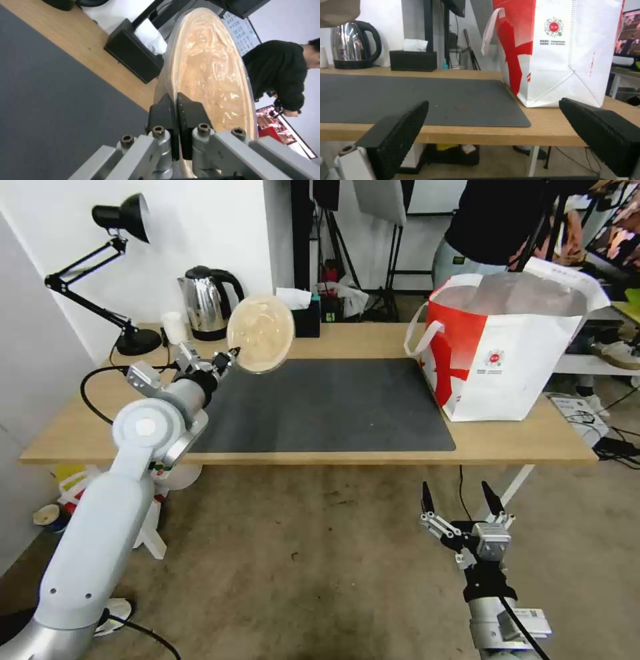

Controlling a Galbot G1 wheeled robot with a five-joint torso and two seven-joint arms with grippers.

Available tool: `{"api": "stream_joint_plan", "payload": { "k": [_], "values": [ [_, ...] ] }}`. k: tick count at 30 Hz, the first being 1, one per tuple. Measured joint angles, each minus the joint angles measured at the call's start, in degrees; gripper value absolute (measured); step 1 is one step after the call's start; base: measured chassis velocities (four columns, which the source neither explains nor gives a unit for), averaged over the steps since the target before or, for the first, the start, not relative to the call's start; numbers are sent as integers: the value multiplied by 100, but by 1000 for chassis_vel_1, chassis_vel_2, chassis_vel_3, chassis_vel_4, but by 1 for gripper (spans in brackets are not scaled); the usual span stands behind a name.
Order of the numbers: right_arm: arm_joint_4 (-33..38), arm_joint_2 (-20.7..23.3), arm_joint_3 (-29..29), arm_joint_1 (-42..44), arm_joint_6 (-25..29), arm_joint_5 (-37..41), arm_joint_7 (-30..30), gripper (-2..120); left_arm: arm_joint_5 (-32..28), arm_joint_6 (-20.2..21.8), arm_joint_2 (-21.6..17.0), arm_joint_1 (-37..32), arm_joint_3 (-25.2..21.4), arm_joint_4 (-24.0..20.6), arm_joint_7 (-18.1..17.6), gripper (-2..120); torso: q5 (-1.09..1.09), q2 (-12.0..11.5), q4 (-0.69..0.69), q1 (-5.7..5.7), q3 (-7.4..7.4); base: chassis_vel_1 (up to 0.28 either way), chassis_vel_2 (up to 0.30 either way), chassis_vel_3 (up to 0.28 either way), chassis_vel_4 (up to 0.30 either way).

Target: Pick up the trash from the table and place it into the takeout bag.

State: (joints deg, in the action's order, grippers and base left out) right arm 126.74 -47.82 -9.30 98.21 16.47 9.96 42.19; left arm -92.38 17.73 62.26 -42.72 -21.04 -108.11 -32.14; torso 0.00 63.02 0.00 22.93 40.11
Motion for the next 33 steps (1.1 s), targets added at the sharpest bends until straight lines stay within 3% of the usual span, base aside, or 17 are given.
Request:
{"api": "stream_joint_plan", "payload": {
  "k": [6,14,18,25,28,33],
  "values": [
    [0,0,0,0,0,0,0,100,-9,-22,1,111,80,92,156,0,0,0,0,0,0,0,0,0,0],
    [0,0,0,0,0,0,0,100,8,-277,11,437,448,430,713,0,0,0,0,0,0,0,0,0,0],
    [0,0,0,0,0,0,0,100,15,-509,-2,909,948,863,1192,0,0,0,-2,0,0,0,0,0,0],
    [0,0,0,1,0,0,0,100,12,-704,46,1518,1478,1382,1616,0,3,0,-3,0,0,0,0,0,0],
    [0,0,0,-1,0,0,0,100,12,-728,81,1763,1697,1595,1780,0,-1,0,3,0,0,0,0,0,0],
    [0,0,0,0,0,0,0,100,26,-793,243,2205,2156,1939,2094,0,1,0,-2,0,0,0,0,0,0]
  ]
}}
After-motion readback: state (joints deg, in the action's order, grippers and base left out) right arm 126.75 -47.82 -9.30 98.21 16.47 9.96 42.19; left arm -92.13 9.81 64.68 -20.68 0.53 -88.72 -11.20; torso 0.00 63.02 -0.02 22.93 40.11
